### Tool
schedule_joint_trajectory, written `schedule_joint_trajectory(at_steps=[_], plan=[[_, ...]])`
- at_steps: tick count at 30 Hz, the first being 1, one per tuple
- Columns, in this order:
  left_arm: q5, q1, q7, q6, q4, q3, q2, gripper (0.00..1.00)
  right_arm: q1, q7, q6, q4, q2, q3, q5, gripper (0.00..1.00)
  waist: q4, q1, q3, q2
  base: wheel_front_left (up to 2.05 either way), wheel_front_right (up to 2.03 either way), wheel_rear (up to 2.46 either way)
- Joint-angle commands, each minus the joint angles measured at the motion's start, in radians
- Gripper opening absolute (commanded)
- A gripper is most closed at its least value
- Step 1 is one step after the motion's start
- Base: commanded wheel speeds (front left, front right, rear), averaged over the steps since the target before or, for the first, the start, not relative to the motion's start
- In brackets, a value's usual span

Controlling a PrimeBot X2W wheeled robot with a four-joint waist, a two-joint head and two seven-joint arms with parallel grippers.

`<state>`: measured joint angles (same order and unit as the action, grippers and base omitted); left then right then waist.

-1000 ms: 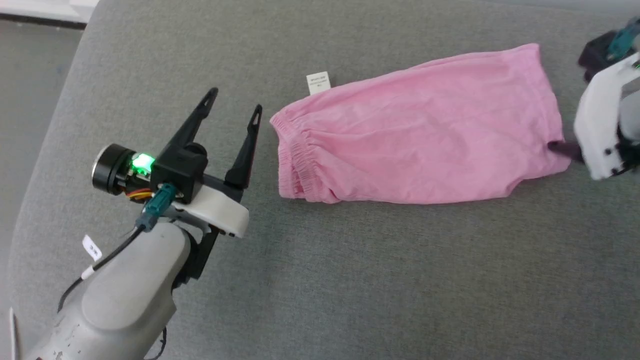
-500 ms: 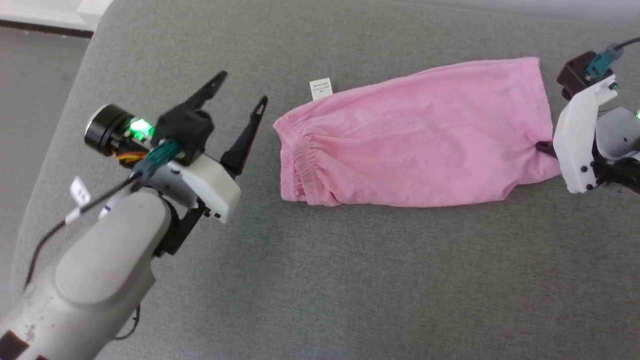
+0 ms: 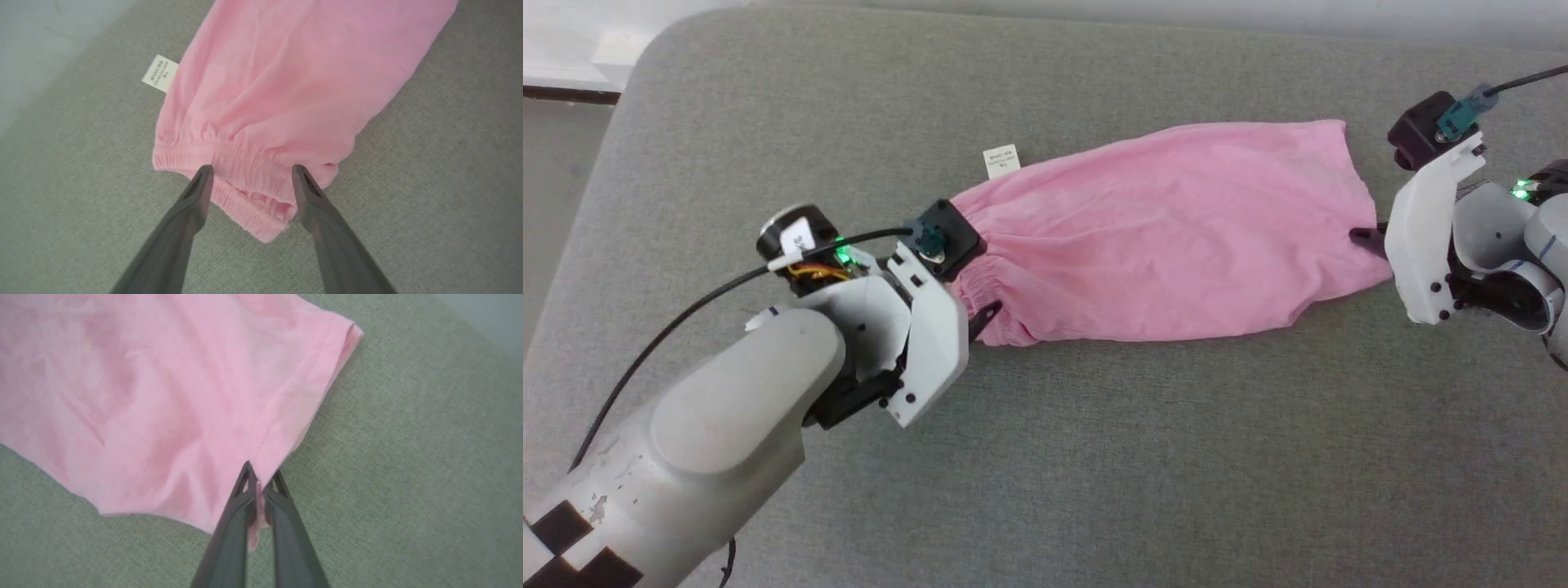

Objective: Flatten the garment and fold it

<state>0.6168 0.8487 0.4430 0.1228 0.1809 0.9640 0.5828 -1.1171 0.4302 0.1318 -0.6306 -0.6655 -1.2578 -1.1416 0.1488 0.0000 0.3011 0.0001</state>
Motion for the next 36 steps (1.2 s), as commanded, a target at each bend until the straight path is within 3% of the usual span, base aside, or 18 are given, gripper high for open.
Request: schedule_joint_trajectory(at_steps=[1, 10, 16, 17, 18, 27, 36], plan=[[0.03, 0.016, 0.029, 0.005, 0.025, 0.023, -0.003, 1.0, 0.001, -0.01, -0.001, 0.001, 0.01, -0.003, 0.013, 0.0, -0.017, 0.0, 0.014, -0.0001, 0.0, 0.0, 0.0], [0.157, -0.013, 0.075, 0.007, 0.233, 0.12, -0.069, 1.0, -0.008, -0.033, -0.001, -0.001, 0.045, -0.014, 0.022, 0.0, -0.055, 0.0, 0.031, -0.0001, 0.0, 0.0, 0.0], [0.211, -0.012, 0.094, 0.008, 0.258, 0.225, -0.063, 1.0, -0.005, -0.047, -0.001, 0.002, 0.05, -0.018, 0.025, 0.0, -0.064, 0.0, 0.017, -0.0001, 0.0, 0.0, 0.0], [0.217, -0.009, 0.081, 0.008, 0.262, 0.233, -0.059, 0.34, -0.004, -0.056, -0.001, 0.003, 0.049, -0.018, 0.025, 0.0, -0.064, 0.0, 0.012, -0.0001, 0.0, 0.0, 0.0], [0.226, -0.006, 0.062, 0.008, 0.267, 0.234, -0.057, 0.0, -0.001, -0.066, -0.001, 0.003, 0.049, -0.019, 0.027, 0.0, -0.064, 0.0, 0.006, -0.0001, 0.0, 0.0, 0.0], [0.259, -0.002, -0.169, 0.008, 0.265, 0.181, -0.03, 0.0, 0.051, -0.201, -0.001, 0.063, -0.003, -0.021, 0.018, 0.0, -0.07, 0.0, -0.082, -0.0001, 0.0, 0.0, 0.0], [0.289, -0.152, -0.23, -0.029, 0.129, 0.19, 0.054, 0.0, 0.25, -0.3, -0.001, 0.28, -0.175, -0.022, -0.005, 0.0, -0.097, 0.0, -0.175, -0.0001, 0.0, 0.0, 0.0]])
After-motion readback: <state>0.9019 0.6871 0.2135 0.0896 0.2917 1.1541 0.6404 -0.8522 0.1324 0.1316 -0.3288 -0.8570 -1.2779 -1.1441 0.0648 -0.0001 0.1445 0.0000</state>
